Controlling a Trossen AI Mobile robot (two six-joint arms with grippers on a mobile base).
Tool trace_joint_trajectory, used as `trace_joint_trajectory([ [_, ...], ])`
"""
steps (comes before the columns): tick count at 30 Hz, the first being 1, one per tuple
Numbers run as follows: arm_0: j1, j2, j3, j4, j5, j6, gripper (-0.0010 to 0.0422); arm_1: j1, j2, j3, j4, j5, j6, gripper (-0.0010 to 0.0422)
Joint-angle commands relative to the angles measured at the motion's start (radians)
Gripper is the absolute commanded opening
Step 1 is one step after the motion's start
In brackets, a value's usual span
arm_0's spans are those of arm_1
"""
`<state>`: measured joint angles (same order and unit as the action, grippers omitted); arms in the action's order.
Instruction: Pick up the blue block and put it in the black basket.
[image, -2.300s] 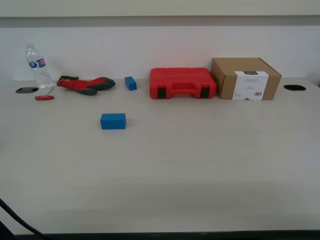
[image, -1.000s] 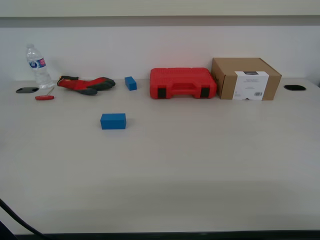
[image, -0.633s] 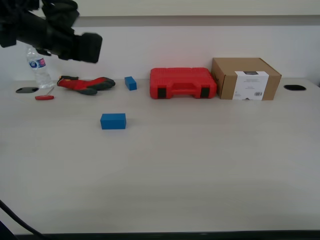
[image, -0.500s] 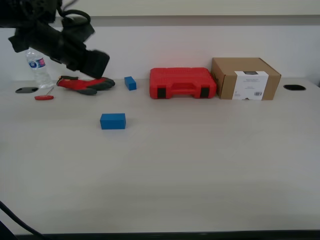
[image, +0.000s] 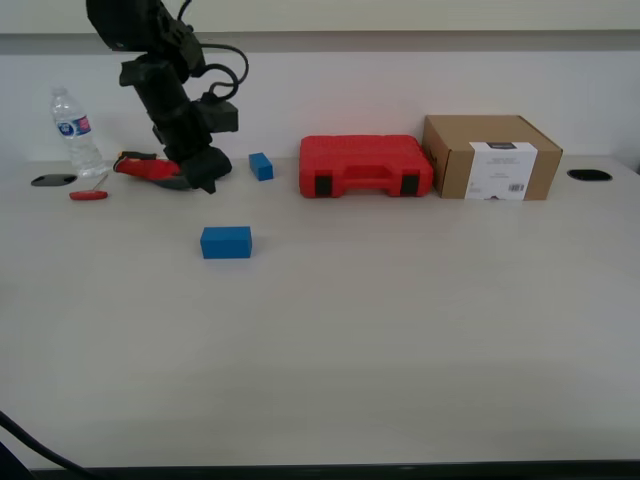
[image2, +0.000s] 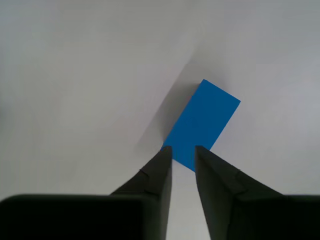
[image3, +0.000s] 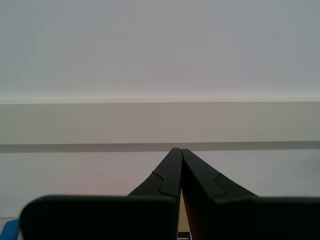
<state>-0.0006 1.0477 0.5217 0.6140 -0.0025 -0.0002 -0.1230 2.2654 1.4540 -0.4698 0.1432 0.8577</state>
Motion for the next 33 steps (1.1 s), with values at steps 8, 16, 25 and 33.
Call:
trace_joint_trajectory([
  [8, 0.001, 0.0, 0.001, 0.003, 0.0, 0.0, 0.0, -0.06, 0.087, 0.029, 0.017, -0.045, 0.188, 0.0315],
  [16, 0.0, 0.0, 0.001, 0.003, 0.0, 0.0, 0.0, -0.061, 0.087, -0.003, 0.09, -0.075, 0.215, 0.0344],
  [25, 0.0, 0.0, 0.001, -0.002, 0.0, 0.0, 0.0, -0.074, 0.185, -0.01, 0.099, -0.122, 0.204, 0.029],
  [33, 0.001, 0.0, 0.001, -0.011, 0.0, 0.0, 0.0, -0.088, 0.291, 0.119, 0.103, -0.154, 0.177, 0.0303],
])
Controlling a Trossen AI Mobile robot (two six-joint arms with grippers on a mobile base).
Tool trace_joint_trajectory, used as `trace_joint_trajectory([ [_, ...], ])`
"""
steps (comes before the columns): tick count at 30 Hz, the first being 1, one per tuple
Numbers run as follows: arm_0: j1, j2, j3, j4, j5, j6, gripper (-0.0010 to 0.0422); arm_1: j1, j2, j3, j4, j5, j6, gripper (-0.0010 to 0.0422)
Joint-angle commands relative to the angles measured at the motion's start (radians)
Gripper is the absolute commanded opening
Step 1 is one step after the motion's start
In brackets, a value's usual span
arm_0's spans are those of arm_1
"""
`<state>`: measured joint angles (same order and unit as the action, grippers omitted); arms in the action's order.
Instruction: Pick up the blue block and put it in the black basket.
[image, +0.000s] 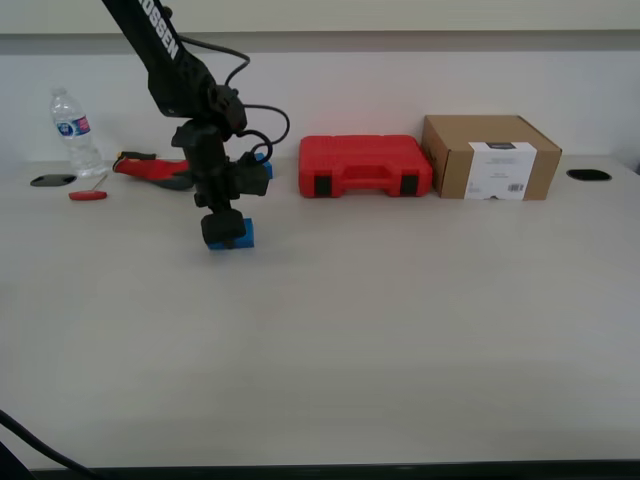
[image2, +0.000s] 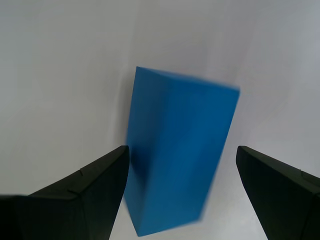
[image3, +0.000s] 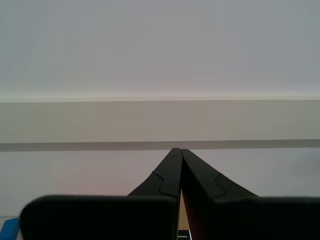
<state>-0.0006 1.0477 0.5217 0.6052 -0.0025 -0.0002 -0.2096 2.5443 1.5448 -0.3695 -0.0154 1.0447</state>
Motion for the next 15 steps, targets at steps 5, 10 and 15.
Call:
trace_joint_trajectory([
  [5, 0.0, 0.0, 0.001, -0.015, 0.0, 0.0, 0.0, -0.002, 0.069, 0.074, -0.016, 0.001, -0.016, 0.0294],
  [10, 0.001, 0.0, 0.001, -0.016, 0.0, 0.0, 0.0, -0.002, 0.061, 0.075, -0.039, 0.029, -0.051, 0.0187],
  [15, 0.001, 0.0, 0.001, -0.015, 0.0, 0.0, 0.0, -0.002, 0.058, 0.087, -0.101, 0.046, -0.059, 0.0002],
])
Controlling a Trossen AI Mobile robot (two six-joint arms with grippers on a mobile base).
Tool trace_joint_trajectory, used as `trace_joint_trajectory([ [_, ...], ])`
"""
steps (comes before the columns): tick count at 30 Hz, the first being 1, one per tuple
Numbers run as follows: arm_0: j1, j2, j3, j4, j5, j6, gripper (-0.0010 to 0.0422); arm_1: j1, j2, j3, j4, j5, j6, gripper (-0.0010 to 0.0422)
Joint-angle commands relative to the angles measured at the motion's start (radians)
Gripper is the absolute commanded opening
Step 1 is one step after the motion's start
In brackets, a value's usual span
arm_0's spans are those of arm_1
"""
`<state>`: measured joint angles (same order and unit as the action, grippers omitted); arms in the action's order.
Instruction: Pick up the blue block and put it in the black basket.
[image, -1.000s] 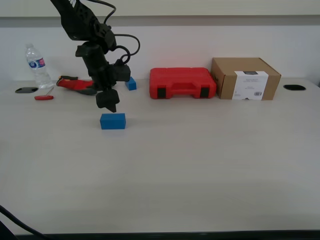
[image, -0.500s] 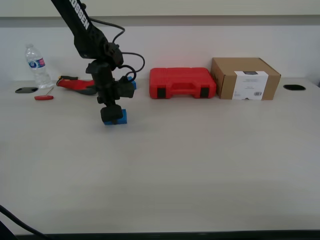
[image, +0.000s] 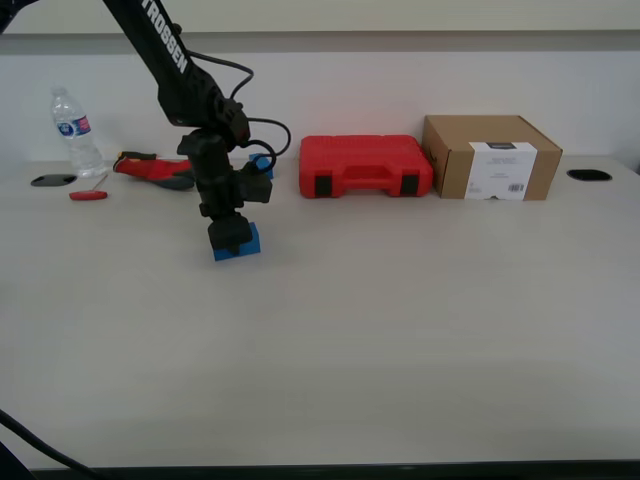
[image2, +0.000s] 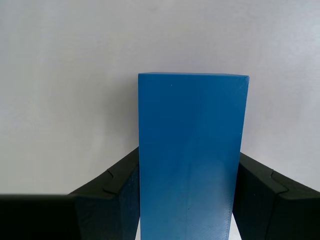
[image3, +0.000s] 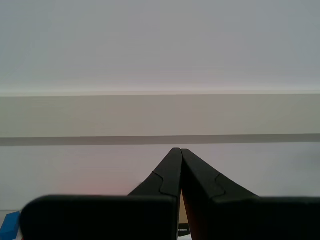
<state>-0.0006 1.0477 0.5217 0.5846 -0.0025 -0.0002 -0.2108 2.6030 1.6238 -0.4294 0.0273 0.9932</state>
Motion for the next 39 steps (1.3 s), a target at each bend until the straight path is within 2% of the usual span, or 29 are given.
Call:
trace_joint_trajectory([
  [1, 0.001, 0.0, 0.001, 0.005, 0.0, 0.0, 0.0, -0.001, -0.008, 0.014, -0.059, 0.002, -0.012, 0.0008],
  [3, 0.0, 0.0, 0.001, 0.005, 0.0, 0.0, 0.0, 0.0, -0.034, 0.018, -0.08, 0.003, -0.021, -0.0005],
  [8, 0.0, 0.0, 0.001, 0.005, 0.0, 0.0, 0.0, 0.012, -0.18, 0.018, -0.115, -0.012, -0.054, -0.0002],
  [10, 0.001, 0.0, 0.001, 0.005, 0.0, 0.0, 0.0, 0.032, -0.227, 0.016, -0.132, -0.024, -0.116, -0.0002],
  [13, 0.001, 0.0, 0.001, 0.005, 0.0, 0.0, 0.0, 0.093, -0.306, 0.006, -0.182, -0.019, -0.281, -0.0002],
  [16, 0.001, 0.0, 0.001, 0.005, 0.0, 0.0, 0.0, 0.195, -0.395, -0.031, -0.229, -0.021, -0.435, -0.0002],
  [18, 0.0, 0.0, 0.001, 0.005, 0.0, 0.0, 0.0, 0.259, -0.446, -0.076, -0.227, -0.042, -0.485, -0.0002],
  [21, 0.001, 0.0, 0.001, 0.006, 0.0, 0.0, 0.0, 0.372, -0.531, -0.172, -0.22, -0.144, -0.518, -0.0002],
  [24, 0.001, 0.0, 0.001, 0.005, 0.0, 0.0, 0.0, 0.506, -0.61, -0.291, -0.208, -0.151, -0.615, -0.0002],
  [31, 0.0, 0.0, 0.001, 0.004, 0.0, 0.0, 0.0, 0.806, -0.805, -0.626, 0.032, -0.159, -0.786, -0.0002],
  [39, 0.001, 0.0, 0.001, 0.005, 0.0, 0.0, 0.0, 1.09, -0.808, -0.658, 0.15, -0.157, -0.865, -0.0001],
])
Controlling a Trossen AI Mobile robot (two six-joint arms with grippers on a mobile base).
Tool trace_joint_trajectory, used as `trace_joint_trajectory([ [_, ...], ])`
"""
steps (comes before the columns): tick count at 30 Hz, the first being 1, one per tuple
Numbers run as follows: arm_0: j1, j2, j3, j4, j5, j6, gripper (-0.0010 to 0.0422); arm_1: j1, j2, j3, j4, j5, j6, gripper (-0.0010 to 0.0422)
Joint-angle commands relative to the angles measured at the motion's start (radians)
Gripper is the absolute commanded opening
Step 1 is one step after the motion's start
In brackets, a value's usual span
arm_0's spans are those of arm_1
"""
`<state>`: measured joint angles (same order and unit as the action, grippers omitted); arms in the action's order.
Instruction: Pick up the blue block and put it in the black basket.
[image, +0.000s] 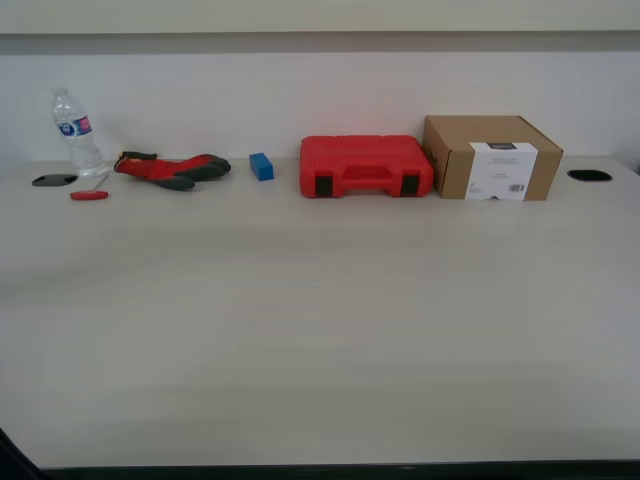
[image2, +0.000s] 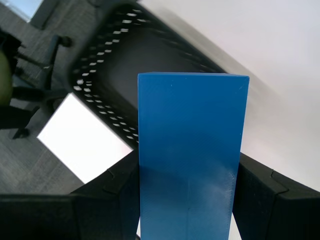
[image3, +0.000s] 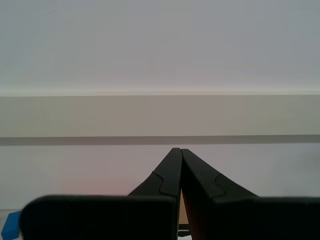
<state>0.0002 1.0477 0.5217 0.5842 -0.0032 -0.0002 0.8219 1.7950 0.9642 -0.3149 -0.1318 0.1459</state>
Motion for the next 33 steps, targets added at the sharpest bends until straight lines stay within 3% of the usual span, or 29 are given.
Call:
trace_joint_trajectory([
  [1, 0.0, 0.0, 0.001, 0.006, 0.001, 0.0, 0.0, 0.087, 0.0, 0.005, 0.041, 0.013, -0.034, -0.0001],
  [7, 0.0, 0.0, 0.001, 0.006, 0.001, 0.0, 0.0, 0.208, 0.085, 0.022, 0.131, 0.085, -0.206, -0.0001],
  [10, 0.0, 0.0, 0.001, 0.005, 0.001, 0.0, 0.0, 0.212, 0.227, 0.065, 0.177, 0.238, -0.351, -0.0001],
  [12, 0.0, 0.0, 0.001, 0.006, 0.001, 0.0, 0.0, 0.203, 0.267, 0.074, 0.213, 0.25, -0.405, -0.0001],
  [17, 0.0, 0.0, 0.001, 0.006, 0.001, 0.0, 0.0, 0.2, 0.307, 0.09, 0.317, 0.172, -0.408, 0.0],
  [24, 0.0, 0.0, 0.001, 0.006, 0.0, 0.0, 0.0, 0.191, 0.422, 0.123, 0.371, 0.235, -0.382, 0.0007],
  [28, 0.0, 0.0, 0.001, 0.006, 0.0, 0.0, 0.0, 0.19, 0.48, 0.122, 0.392, 0.239, -0.383, 0.0075],
  [33, 0.0, 0.0, 0.001, 0.006, 0.001, 0.0, 0.0, 0.19, 0.489, 0.13, 0.384, 0.222, -0.36, 0.0256],
])
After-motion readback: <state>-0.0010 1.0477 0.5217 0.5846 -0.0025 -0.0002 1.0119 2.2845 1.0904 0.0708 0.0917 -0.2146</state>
